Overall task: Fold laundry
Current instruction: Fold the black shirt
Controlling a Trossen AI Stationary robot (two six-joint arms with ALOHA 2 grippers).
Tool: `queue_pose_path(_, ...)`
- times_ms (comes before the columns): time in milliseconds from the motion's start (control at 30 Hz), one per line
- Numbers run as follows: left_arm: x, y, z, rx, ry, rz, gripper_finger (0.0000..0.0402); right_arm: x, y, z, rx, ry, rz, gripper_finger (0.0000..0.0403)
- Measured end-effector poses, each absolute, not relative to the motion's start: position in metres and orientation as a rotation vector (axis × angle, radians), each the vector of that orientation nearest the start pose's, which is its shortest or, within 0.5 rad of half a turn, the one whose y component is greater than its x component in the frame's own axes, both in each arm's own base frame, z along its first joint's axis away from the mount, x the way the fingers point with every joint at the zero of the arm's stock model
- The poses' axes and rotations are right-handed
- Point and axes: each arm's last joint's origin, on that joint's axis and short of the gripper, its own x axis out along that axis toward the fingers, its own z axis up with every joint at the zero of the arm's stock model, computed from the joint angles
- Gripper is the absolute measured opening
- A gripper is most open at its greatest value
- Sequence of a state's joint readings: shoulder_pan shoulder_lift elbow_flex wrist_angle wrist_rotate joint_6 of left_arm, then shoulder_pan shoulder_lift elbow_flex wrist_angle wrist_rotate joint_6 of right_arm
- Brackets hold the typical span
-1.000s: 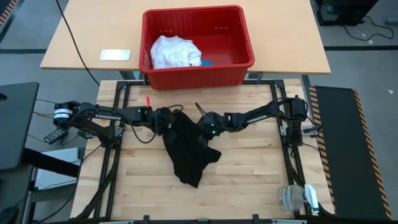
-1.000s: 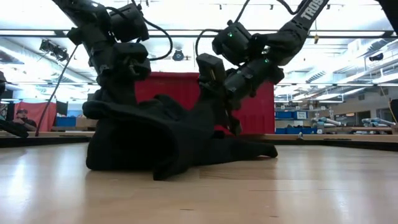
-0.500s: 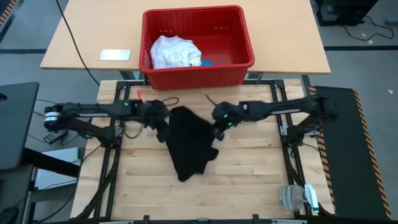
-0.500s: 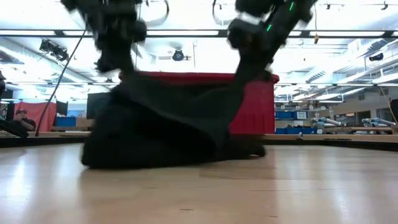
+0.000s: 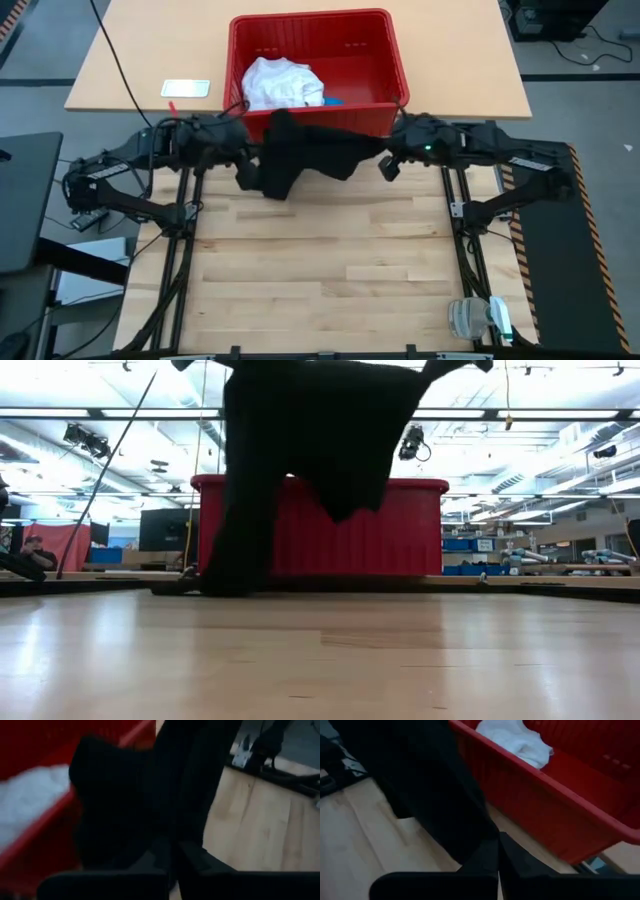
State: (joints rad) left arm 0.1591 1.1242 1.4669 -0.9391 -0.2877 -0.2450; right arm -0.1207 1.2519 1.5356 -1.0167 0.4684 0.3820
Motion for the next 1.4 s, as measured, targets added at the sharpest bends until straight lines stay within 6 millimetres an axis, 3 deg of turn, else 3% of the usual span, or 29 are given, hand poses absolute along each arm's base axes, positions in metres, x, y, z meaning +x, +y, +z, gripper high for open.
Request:
queue_pose_path(67,0.192,0.036,0.415,-0.245,0.604,0.509,0.0040,0.217,-0.039,0.413,0.260,0.681,-0.683,0.0000)
queue_pose_path(167,0.205,0.024,0.376,-0.334,0.728,0.456,0.0081,0.214,-0.032,0.393,0.331,0.856,-0.665,0.0000)
queue_pose_path(333,0.224,-0.006,0.287,-0.522,0.864,0.365,0.0157,0.224,-0.003,0.336,0.488,1.117,-0.522,0.0000)
queue_pose_path(467,0.224,-0.014,0.251,-0.622,0.853,0.389,0.0201,0.231,0.024,0.293,0.651,1.256,-0.375,0.0000)
queue_pose_path(567,0.225,-0.013,0.248,-0.637,0.814,0.379,0.0218,0.231,0.044,0.276,0.759,1.332,-0.275,0.0000)
queue_pose_path(767,0.235,0.002,0.253,-0.460,0.724,0.353,0.0222,0.225,0.069,0.276,0.846,1.378,-0.231,0.0000)
queue_pose_path(1067,0.247,0.048,0.264,-0.182,0.567,0.391,0.0222,0.215,0.084,0.276,0.865,1.275,-0.504,0.0002)
queue_pose_path(1233,0.249,0.071,0.260,-0.222,0.558,0.391,0.0222,0.213,0.087,0.277,0.783,1.162,-0.584,0.0011)
queue_pose_path(1400,0.240,0.081,0.249,-0.364,0.646,0.467,0.0222,0.217,0.076,0.277,0.647,1.077,-0.637,0.0069)
